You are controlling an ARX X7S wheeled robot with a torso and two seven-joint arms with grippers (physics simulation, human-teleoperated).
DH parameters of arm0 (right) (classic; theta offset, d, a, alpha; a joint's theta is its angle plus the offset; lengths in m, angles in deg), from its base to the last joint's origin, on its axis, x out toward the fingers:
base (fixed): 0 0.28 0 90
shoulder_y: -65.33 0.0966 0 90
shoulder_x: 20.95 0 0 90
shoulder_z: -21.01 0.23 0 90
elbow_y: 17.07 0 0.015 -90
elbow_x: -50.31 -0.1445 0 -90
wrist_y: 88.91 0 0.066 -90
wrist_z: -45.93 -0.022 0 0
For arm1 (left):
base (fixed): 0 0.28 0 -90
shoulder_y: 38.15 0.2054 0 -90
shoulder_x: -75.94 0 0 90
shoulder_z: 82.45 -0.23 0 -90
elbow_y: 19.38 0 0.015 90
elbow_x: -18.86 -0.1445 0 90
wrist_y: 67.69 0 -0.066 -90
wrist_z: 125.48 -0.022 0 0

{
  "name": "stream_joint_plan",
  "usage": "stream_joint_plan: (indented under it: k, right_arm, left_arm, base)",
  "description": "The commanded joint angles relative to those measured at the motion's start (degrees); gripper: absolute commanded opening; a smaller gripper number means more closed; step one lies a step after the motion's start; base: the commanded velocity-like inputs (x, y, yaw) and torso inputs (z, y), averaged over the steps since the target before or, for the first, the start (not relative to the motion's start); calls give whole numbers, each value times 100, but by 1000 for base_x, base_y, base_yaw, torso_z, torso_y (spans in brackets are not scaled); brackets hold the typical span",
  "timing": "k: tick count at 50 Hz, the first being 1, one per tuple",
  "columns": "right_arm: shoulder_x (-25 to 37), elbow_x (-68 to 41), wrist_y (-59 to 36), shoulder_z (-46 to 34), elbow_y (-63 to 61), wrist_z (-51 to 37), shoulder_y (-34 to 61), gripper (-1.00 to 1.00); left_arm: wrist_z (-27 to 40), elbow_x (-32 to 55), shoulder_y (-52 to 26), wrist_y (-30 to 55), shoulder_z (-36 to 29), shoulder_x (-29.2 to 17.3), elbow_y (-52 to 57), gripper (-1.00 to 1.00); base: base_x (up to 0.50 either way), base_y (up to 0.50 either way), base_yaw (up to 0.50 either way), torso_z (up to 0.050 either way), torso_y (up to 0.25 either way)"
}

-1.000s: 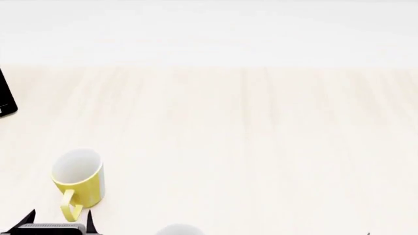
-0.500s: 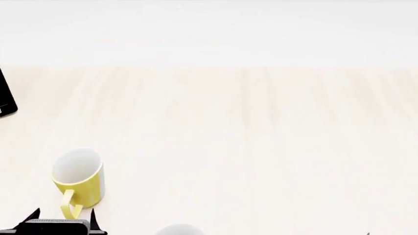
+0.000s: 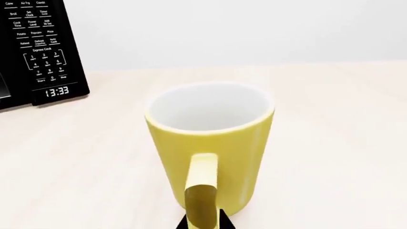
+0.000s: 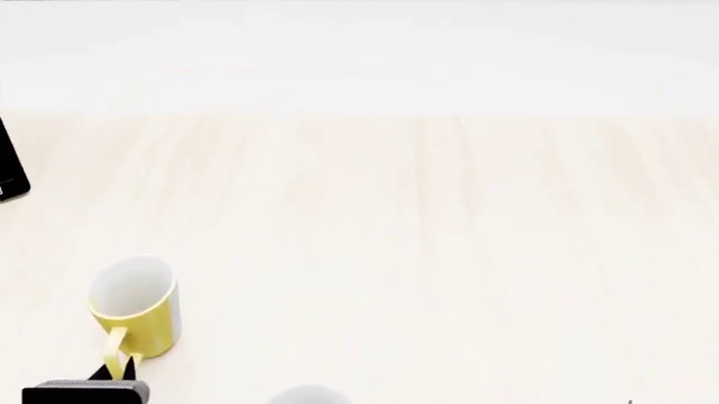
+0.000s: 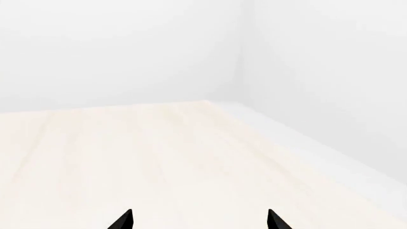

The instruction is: Put the yellow and white mug to the front of the white mug.

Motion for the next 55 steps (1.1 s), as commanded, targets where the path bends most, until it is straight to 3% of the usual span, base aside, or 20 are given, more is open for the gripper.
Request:
stream_joint_plan:
  k: [1, 8, 11, 14, 15, 16, 17, 18, 19, 20, 21, 27, 32, 37, 47, 55]
  right_arm:
    - [26, -25, -1, -16, -18, -22, -11, 100]
    - [42, -34, 14, -19, -12, -37, -22, 100]
    - [55, -48, 15, -6, -45, -43, -45, 100]
    - [66, -59, 17, 6, -58, -51, -61, 100]
    - [71, -80, 21, 17, -72, -45, -67, 100]
    - [70, -80, 26, 19, -62, -51, -60, 100]
    - [73, -76, 31, 11, -47, -50, -51, 100]
    - [75, -73, 29, 5, -26, -51, -37, 100]
    - [76, -67, 36, -2, 11, -53, -16, 100]
    - [77, -68, 38, -4, 12, -55, -15, 100]
    - [75, -50, 28, -32, 64, -58, 28, 100]
    - [81, -25, 30, -87, 119, -62, 52, 100]
    - [87, -11, 27, -124, 168, -68, 87, 100]
    - [86, 12, 33, -174, 221, -75, 116, 100]
    - [112, 0, 30, -184, 182, -95, 87, 100]
    - [119, -6, 24, -216, 211, -106, 113, 100]
  left_arm:
    - [-115, 146, 53, -44, -16, -52, 170, -100]
    - [-737, 303, -171, -485, -130, -137, -242, -100]
    - [-1775, 581, -680, -826, -271, -232, -959, -100]
    - [-2407, 684, -1278, -1147, -305, -219, -1908, -100]
    - [-3226, 1092, -1670, -906, -267, -258, -2273, -100]
    - [-3363, 886, -1907, -1224, -382, -268, -2684, -100]
    - [-4220, 1072, -2241, -1277, -440, -298, -3066, -100]
    - [-4309, 870, -2476, -1707, -533, -278, -3532, -100]
    - [-4735, 966, -2638, -1513, -580, -290, -3670, -100]
    - [-4745, 965, -2654, -1533, -580, -285, -3709, -100]
    - [-5244, 1096, -3148, -1230, -574, -328, -4057, -100]
    - [-6068, 1280, -3963, -678, -580, -482, -4421, -100]
    - [-6397, 1556, -3762, 569, -685, -849, -3071, -100]
    - [-6377, 1606, -3688, 637, -662, -905, -2899, -100]
    - [-6865, 2103, -2976, 1504, -842, -1191, -1069, -100]
    - [-6851, 2218, -2858, 1667, -910, -1188, -478, -100]
  base:
    - [0, 0, 0, 0, 0]
    - [0, 0, 0, 0, 0]
    - [0, 0, 0, 0, 0]
    - [0, 0, 0, 0, 0]
    - [0, 0, 0, 0, 0]
    - [0, 0, 0, 0, 0]
    - [0, 0, 0, 0, 0]
    - [0, 0, 0, 0, 0]
    - [0, 0, 0, 0, 0]
    - [0, 0, 0, 0, 0]
    - [0, 0, 0, 0, 0]
    - [0, 0, 0, 0, 0]
    - [0, 0, 0, 0, 2]
    - [0, 0, 0, 0, 0]
    - [0, 0, 0, 0, 0]
    - [0, 0, 0, 0, 0]
